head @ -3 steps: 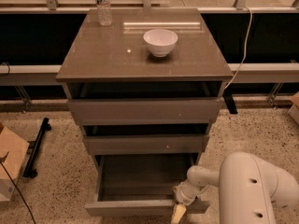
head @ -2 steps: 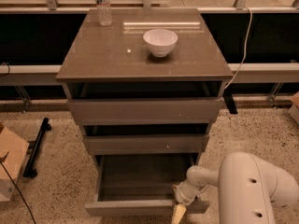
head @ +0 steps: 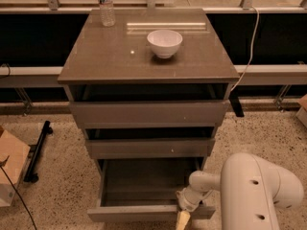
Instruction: Open bottom drawer
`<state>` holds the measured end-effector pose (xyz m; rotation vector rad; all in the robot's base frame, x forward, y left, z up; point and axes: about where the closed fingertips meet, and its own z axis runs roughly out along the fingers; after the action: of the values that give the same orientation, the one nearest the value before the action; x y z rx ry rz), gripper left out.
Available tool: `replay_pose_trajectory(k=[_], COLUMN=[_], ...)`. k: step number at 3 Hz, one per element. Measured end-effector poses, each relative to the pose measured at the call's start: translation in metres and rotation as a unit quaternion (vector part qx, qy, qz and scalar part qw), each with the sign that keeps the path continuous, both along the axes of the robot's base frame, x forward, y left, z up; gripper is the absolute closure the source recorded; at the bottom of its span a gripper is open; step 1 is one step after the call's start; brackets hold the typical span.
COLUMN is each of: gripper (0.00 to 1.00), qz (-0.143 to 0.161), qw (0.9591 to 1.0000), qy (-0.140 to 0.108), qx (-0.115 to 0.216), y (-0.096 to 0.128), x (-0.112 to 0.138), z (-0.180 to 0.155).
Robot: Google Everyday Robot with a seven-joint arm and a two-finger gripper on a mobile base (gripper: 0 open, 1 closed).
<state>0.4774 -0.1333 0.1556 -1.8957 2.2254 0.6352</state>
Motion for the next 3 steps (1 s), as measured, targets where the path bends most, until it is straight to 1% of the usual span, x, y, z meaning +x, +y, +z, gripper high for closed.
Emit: replay_pose_trajectory(k=[1, 2, 3], gripper=[0.23, 0.47, 0.75], qz=[0.01, 0.012, 0.005], qw=[0.9996, 0.999, 0.9986], qy=[0.011, 0.019, 0.025], qx=[-0.026, -0.038, -0.046], y=[-0.003, -0.007, -0.013], x=[-0.012, -0.022, -0.031], z=[-0.006, -0.01, -0.012])
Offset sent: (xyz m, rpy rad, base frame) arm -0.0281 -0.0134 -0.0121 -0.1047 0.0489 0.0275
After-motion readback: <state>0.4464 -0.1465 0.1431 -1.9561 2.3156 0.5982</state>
